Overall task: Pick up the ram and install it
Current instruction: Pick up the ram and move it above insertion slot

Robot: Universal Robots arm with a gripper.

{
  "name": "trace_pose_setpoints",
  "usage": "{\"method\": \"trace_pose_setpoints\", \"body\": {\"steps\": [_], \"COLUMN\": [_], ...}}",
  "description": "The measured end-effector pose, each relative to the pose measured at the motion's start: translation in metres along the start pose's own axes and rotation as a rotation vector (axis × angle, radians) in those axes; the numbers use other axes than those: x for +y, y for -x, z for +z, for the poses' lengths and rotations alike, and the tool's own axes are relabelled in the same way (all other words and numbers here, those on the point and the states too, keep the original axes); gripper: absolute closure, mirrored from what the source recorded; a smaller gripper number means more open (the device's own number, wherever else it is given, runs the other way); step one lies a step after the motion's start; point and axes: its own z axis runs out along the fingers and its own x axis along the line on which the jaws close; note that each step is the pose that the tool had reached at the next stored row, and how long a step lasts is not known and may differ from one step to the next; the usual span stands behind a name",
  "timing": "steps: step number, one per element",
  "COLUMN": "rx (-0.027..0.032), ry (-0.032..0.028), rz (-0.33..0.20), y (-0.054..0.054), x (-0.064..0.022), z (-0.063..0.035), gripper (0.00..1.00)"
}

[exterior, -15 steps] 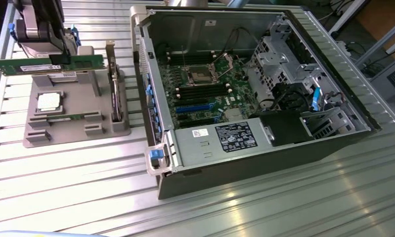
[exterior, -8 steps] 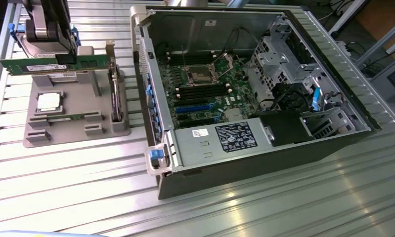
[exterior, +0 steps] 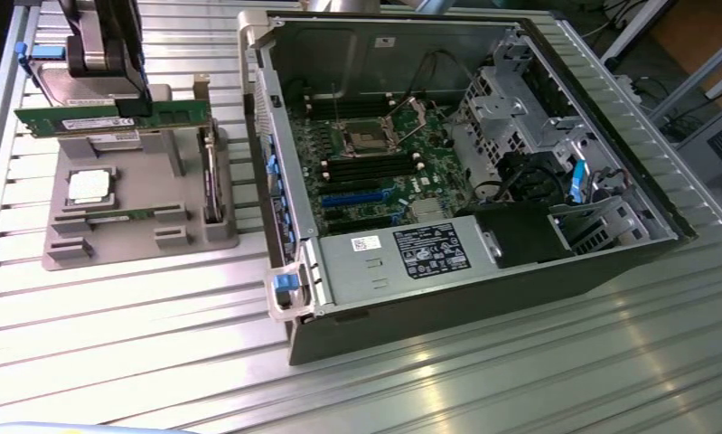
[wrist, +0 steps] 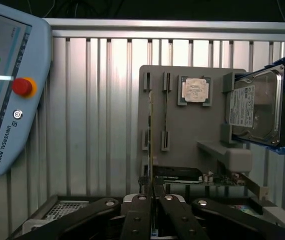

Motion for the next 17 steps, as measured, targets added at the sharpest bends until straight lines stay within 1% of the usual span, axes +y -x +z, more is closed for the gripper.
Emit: {"method": "trace_pose_setpoints", "body": {"steps": [5,8,14,17], "rx": [0.0005,0.0013,0.0026,0.0033], "ry": [0.0001,0.0000,0.0001,0.0001], "rz": [0.000,0.000,0.000,0.000], "y": [0.000,0.000,0.000,0.000], "x": [-0.0064,-0.0128,-0.0177,-0.0221], "z": [-0.0002,-0.0003,-0.0006,-0.0007], "gripper": [0.88,0.88,0.88,0.88]}}
